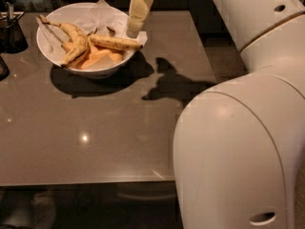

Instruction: Pick banana from white bowl

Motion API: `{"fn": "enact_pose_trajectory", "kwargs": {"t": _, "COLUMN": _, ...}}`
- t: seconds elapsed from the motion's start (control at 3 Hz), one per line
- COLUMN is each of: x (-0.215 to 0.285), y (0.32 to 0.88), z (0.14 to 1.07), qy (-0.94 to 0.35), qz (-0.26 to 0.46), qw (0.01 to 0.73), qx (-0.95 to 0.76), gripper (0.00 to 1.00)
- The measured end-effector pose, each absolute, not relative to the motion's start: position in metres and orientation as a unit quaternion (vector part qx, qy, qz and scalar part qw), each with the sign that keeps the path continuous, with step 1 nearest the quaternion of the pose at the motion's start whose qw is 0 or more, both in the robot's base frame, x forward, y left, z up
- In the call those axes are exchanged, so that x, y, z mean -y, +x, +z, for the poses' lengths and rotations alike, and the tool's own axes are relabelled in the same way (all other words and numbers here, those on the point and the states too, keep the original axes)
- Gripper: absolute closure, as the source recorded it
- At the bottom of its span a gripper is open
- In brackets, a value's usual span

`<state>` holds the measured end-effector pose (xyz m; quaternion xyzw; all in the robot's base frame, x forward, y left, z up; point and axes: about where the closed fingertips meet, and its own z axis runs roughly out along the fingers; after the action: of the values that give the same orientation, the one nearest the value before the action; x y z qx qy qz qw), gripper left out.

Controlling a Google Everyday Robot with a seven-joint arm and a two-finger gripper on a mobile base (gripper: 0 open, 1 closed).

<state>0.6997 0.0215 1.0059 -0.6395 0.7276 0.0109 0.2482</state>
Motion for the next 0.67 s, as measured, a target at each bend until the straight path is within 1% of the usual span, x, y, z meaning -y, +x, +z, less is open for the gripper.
{"fn": "enact_pose_trajectory", "kwargs": {"t": 0.33, "x": -0.051, "y": 0.702, "z": 0.993, "qy": -0.651, "qz": 0.059, "qw": 0.247, "qx": -0.715, "gripper": 0.00}}
{"fn": "enact_pose_trajectory", "kwargs": {"t": 0.67, "x": -0.070, "y": 0.703, "z": 0.984, "qy": -0.658, "qz": 0.082, "qw": 0.240, "qx": -0.709, "gripper": 0.00}}
